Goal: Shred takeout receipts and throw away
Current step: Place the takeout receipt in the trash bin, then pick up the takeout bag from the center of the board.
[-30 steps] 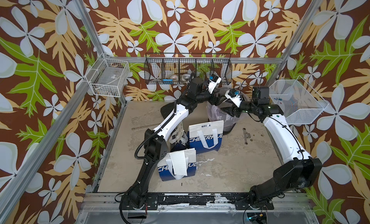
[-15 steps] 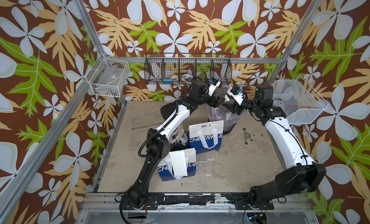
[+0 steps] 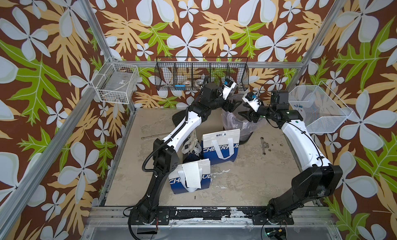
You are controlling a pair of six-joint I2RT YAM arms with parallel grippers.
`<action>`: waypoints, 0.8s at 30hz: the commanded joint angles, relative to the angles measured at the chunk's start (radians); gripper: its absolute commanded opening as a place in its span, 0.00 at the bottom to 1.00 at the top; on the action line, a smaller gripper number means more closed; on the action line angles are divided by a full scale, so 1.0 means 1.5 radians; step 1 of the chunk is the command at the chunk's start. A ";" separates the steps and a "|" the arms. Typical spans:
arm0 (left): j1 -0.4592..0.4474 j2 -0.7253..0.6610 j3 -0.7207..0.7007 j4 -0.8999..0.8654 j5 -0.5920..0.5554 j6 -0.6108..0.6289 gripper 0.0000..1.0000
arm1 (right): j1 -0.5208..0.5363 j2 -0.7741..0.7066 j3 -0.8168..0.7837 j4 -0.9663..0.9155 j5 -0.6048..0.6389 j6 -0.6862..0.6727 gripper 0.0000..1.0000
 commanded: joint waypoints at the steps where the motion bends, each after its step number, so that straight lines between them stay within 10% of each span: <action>1: 0.003 -0.020 0.004 0.000 -0.007 0.010 0.84 | -0.004 -0.019 -0.011 0.059 -0.050 0.029 0.61; 10: 0.017 -0.175 -0.106 -0.128 -0.031 0.073 0.88 | 0.001 -0.059 -0.034 0.018 -0.136 0.064 0.61; 24: 0.030 -0.561 -0.495 -0.316 -0.171 0.068 0.88 | 0.148 -0.179 -0.140 0.063 -0.017 0.170 0.70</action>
